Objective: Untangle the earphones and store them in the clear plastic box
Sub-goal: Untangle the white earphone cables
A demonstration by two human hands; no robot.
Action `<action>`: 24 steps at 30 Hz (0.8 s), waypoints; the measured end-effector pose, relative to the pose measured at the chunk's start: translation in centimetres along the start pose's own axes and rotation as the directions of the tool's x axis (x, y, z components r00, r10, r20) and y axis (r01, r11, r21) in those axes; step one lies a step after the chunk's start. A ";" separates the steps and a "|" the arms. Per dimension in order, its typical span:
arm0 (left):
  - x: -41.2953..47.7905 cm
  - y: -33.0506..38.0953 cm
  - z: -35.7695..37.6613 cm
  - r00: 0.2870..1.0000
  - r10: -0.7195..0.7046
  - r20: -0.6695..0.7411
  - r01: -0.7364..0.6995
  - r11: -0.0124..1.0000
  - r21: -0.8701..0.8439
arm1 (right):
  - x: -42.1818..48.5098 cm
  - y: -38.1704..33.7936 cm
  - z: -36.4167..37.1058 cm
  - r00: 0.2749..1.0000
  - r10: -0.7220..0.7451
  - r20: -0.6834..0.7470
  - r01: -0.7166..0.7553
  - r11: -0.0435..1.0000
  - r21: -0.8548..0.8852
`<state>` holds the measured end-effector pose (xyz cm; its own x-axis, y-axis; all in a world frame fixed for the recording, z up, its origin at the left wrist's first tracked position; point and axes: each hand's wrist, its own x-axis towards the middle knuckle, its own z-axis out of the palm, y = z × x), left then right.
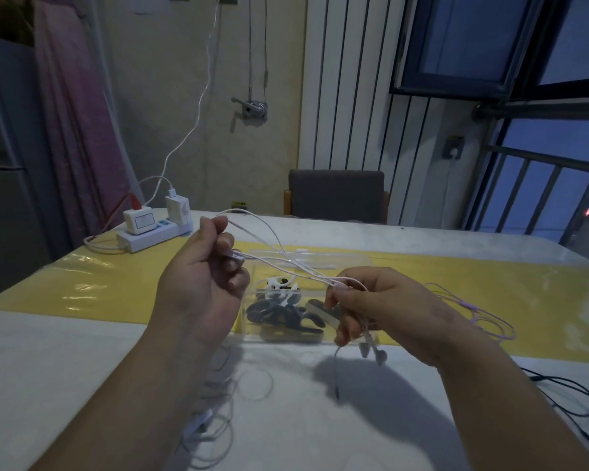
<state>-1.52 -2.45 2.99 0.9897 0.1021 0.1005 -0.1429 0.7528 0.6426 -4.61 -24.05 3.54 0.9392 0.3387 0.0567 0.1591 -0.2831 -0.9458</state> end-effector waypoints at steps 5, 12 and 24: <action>0.1 -0.2 -0.1 0.997 0.020 -0.069 -0.017 0.999 0.033 | 0.2 0.4 0.0 0.993 0.067 -0.093 -0.081 0.984 -0.157; -0.9 -0.5 0.6 0.995 0.099 -0.018 -0.094 0.979 0.181 | 0.0 0.0 0.3 0.999 -0.012 -0.033 0.009 0.995 -0.099; -1.5 -0.8 1.3 0.978 0.006 0.209 0.011 0.997 -0.080 | -0.2 -0.1 0.3 0.996 0.013 0.091 0.012 0.963 -0.269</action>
<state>-2.89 -4.01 3.29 0.9647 -0.0314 0.2614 -0.1311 0.8036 0.5806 -4.95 -23.80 3.50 0.9097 0.4150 0.0148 0.2461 -0.5100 -0.8242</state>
